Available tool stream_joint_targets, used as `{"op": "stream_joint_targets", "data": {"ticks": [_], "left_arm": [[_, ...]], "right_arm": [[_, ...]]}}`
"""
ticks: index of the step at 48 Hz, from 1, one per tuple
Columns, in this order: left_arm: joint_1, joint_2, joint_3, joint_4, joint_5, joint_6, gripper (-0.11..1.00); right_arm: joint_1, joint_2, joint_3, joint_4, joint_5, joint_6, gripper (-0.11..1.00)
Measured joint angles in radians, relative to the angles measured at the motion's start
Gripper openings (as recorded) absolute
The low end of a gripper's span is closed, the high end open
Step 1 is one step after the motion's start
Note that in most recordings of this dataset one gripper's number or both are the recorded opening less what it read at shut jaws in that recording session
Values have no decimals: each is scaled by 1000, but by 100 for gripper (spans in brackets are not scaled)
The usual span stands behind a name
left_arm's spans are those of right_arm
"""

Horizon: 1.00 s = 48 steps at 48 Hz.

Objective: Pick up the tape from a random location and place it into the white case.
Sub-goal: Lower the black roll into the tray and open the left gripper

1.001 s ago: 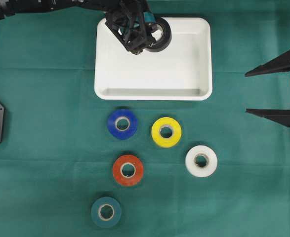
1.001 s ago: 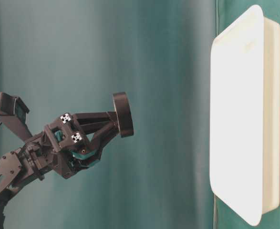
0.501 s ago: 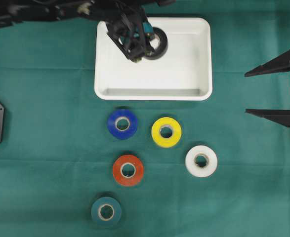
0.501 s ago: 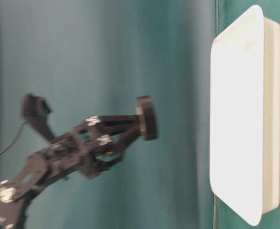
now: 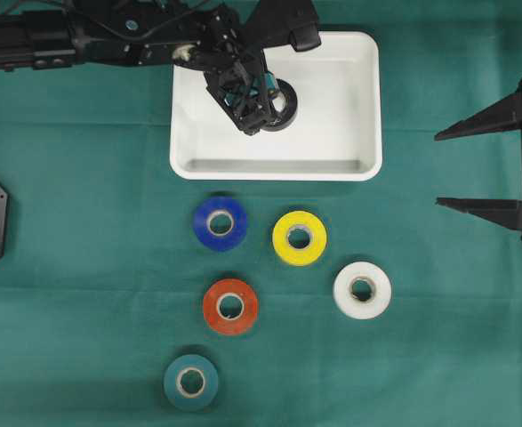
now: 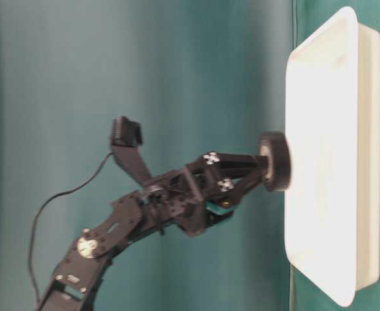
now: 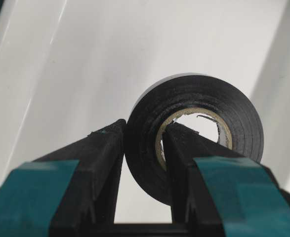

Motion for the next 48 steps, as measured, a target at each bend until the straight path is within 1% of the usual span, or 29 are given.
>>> {"op": "stream_joint_targets", "data": {"ticks": [16,24,34,36,37,44,46,48], "left_arm": [[12,60,5,0,-48,0,19],[12,89,5,0,-51,0,19],[12,92,5,0,-51,0,20],[12,92,6,-2,-51,0,25],[12,94,8,-2,-51,0,29],[12,92,12,-2,-52,0,75],[12,92,15,-2,-52,0,86],[14,92,14,-2,-52,0,94]], "right_arm": [[0,2,0,0,0,0,91],[0,2,0,0,0,0,91],[-2,2,0,0,-3,0,91],[-2,2,0,0,-3,0,91],[-2,2,0,2,-3,0,91],[-2,2,0,0,-3,0,91],[-2,2,0,0,-3,0,91],[-2,2,0,0,-3,0,91]]}}
